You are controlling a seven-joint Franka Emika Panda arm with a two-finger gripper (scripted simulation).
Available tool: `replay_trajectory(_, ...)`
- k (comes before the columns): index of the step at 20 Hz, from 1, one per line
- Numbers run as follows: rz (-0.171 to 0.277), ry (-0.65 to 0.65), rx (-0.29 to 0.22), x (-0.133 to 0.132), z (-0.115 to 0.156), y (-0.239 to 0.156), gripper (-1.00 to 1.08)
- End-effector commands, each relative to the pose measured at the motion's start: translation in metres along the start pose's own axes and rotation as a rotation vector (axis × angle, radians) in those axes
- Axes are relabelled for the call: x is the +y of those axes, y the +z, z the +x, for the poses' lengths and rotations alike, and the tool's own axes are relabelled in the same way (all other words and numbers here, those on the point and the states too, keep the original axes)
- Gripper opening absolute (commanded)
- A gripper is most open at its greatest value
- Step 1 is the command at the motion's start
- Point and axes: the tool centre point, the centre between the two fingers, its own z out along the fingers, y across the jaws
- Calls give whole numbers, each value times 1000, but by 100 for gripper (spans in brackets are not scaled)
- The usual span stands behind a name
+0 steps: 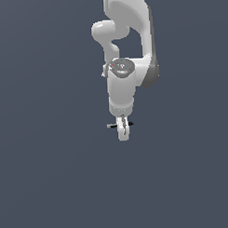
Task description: Pick up the object and move it to a goal position.
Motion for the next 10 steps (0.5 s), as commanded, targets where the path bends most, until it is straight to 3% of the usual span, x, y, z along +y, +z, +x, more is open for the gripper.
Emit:
replay_trajectory(1, 0, 0, 1, -6, 11, -28, -100)
replay_trajectory(10, 0, 1, 2, -27, 47, -120, -100)
